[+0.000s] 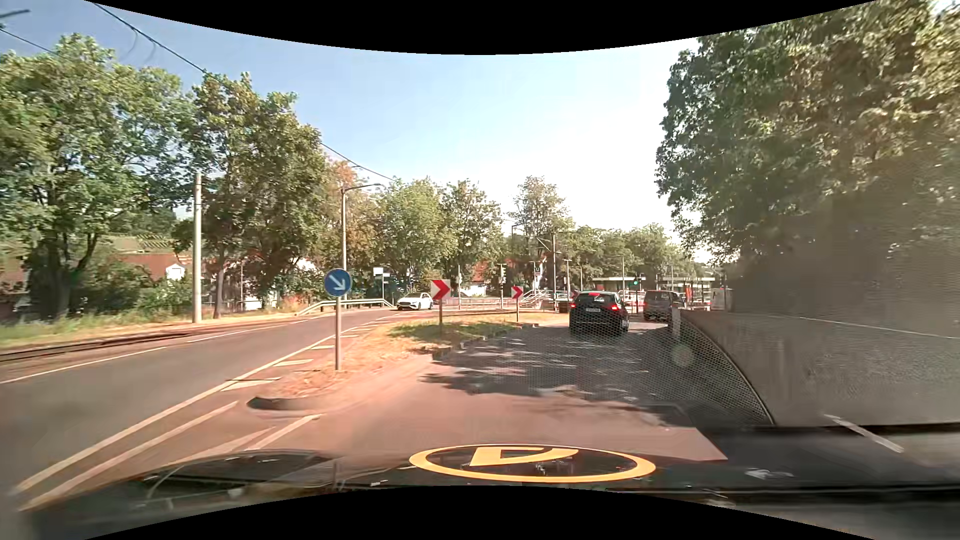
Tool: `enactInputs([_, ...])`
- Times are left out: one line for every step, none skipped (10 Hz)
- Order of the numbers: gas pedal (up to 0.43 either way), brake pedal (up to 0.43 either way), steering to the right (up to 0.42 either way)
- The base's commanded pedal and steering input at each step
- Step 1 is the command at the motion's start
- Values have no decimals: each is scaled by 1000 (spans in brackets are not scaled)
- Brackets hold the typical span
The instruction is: Follow the waypoints while adhering to traffic rules and regulations
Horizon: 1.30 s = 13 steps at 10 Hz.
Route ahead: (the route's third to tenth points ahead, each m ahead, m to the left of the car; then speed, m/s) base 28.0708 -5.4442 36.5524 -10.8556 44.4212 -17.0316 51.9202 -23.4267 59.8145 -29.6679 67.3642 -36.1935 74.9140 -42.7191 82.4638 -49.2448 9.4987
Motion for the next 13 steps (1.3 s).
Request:
enactInputs([98, 0, 76])
enactInputs([87, 0, 77])
enactInputs([67, 0, 77])
enactInputs([67, 0, 77])
enactInputs([59, 0, 77])
enactInputs([59, 0, 77])
enactInputs([59, 0, 78])
enactInputs([59, 0, 77])
enactInputs([59, 0, 78])
enactInputs([59, 0, 77])
enactInputs([59, 0, 77])
enactInputs([47, 0, 78])
enactInputs([20, 0, 81])
